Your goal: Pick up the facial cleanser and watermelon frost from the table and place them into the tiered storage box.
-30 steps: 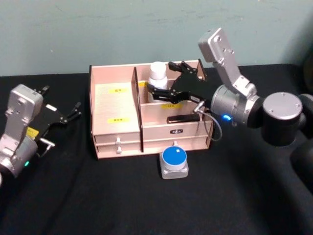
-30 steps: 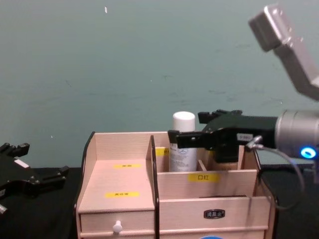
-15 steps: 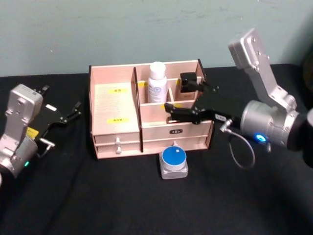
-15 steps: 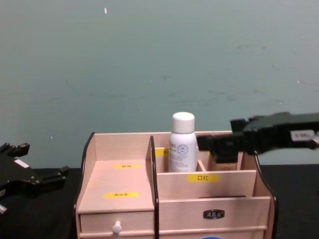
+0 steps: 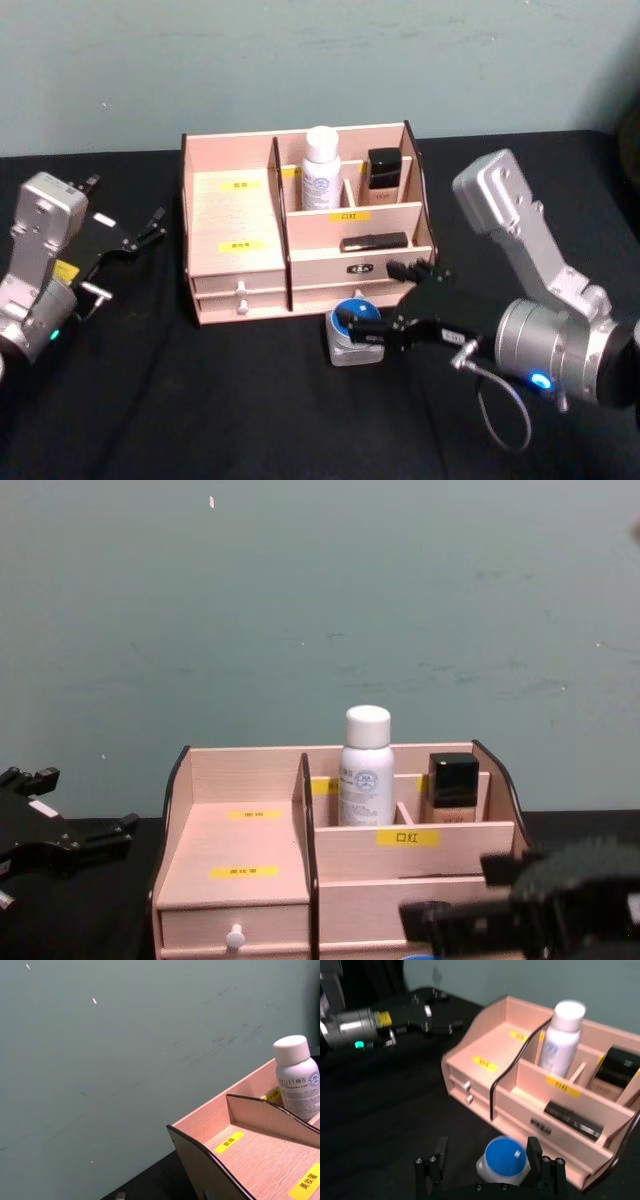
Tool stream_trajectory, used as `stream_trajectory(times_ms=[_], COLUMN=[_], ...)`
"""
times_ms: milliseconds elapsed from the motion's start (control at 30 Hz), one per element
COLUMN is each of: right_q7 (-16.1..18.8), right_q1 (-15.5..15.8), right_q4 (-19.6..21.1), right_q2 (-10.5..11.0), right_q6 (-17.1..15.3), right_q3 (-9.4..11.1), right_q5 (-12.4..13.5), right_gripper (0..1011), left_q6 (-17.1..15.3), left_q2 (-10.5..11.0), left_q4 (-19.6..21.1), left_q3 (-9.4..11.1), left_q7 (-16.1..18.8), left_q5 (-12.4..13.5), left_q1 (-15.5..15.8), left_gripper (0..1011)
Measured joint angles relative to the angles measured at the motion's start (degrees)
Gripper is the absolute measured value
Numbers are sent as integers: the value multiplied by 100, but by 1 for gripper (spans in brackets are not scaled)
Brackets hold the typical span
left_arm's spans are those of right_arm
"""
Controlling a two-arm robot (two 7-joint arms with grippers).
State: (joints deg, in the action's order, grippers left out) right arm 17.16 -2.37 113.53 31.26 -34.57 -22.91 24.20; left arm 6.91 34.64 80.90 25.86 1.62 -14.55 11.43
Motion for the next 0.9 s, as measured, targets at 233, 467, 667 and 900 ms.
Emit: stream_trajectory(times_ms=[233, 467, 667, 900], right_q7=[-163, -250, -230, -131], right_q1=[84, 71, -7, -114], right_q4=[-17, -224, -442, -705], right_q2=[-19, -99, -205, -355], right_q6=[-185, -286, -273, -190], right_q3=[-145, -227, -273, -319], right_q5=[-224, -490, -622, -736], right_gripper=[1003, 1002, 1002, 1002], left_q6=[0, 0, 0, 0], left_q2=[0, 0, 0, 0], left_q4=[0, 0, 0, 0], left_q3=[0, 0, 0, 0], left_q7=[0, 0, 0, 0], left_q5=[0, 0, 0, 0], left_q1=[0, 0, 0, 0], left_gripper=[1010, 1010, 1010, 1010])
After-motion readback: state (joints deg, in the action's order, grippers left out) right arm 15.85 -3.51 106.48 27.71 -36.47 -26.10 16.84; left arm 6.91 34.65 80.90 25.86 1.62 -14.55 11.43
